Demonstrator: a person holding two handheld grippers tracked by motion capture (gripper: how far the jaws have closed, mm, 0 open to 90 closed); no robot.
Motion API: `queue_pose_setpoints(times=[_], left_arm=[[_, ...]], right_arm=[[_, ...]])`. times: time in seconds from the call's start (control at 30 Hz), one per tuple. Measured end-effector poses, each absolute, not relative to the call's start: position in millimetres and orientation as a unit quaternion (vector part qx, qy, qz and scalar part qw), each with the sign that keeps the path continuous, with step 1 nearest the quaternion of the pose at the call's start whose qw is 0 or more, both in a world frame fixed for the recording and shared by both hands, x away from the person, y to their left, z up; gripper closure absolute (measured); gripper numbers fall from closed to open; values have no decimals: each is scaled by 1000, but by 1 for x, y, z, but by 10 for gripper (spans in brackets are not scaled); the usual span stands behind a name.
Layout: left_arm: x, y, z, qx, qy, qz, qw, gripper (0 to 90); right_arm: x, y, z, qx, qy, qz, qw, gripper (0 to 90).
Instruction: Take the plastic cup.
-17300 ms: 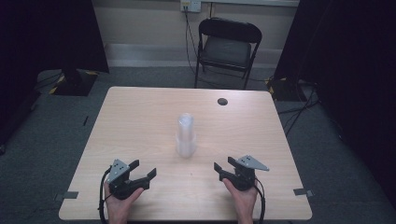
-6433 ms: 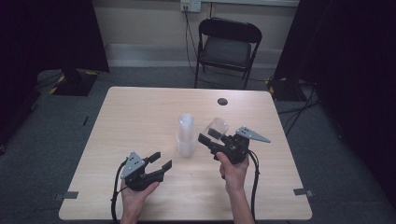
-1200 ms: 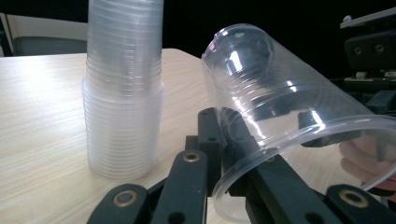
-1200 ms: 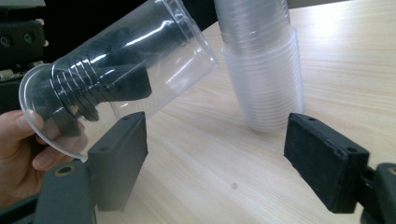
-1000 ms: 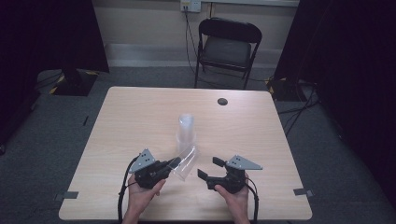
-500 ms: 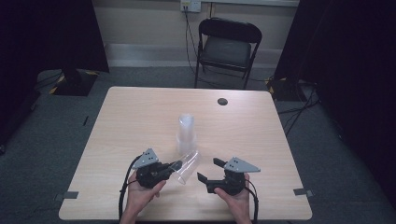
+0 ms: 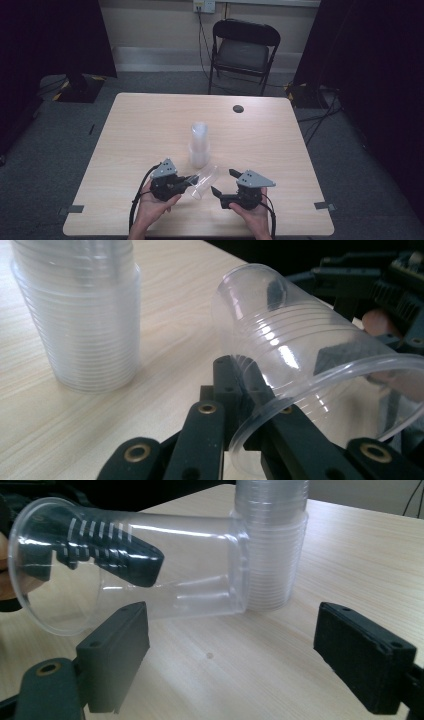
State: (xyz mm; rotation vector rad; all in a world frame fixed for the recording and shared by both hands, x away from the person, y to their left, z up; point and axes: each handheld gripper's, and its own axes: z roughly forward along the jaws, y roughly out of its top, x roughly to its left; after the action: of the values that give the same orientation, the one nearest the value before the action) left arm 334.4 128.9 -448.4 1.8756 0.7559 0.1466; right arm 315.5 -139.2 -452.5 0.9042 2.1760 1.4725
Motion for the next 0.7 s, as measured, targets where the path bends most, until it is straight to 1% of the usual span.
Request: queue_pose_setpoints(times=[0.3, 0.5, 0.6, 0.63, 0.7], left_arm=[[338, 129, -447, 795, 313, 54, 516, 895], [340, 128, -445, 804, 311, 52, 505, 896], [341, 127, -445, 802, 313, 45, 506, 895], [343, 126, -443, 798, 317, 32, 511, 894], [344, 124, -441, 799, 317, 25, 510, 893]], right_arm=[[313, -134, -449, 283, 795, 498, 200, 138], [314, -129, -450, 267, 812, 469, 222, 137], [314, -127, -451, 258, 819, 457, 230, 137], [313, -126, -452, 258, 820, 456, 232, 137], [314, -125, -453, 254, 823, 451, 236, 138]])
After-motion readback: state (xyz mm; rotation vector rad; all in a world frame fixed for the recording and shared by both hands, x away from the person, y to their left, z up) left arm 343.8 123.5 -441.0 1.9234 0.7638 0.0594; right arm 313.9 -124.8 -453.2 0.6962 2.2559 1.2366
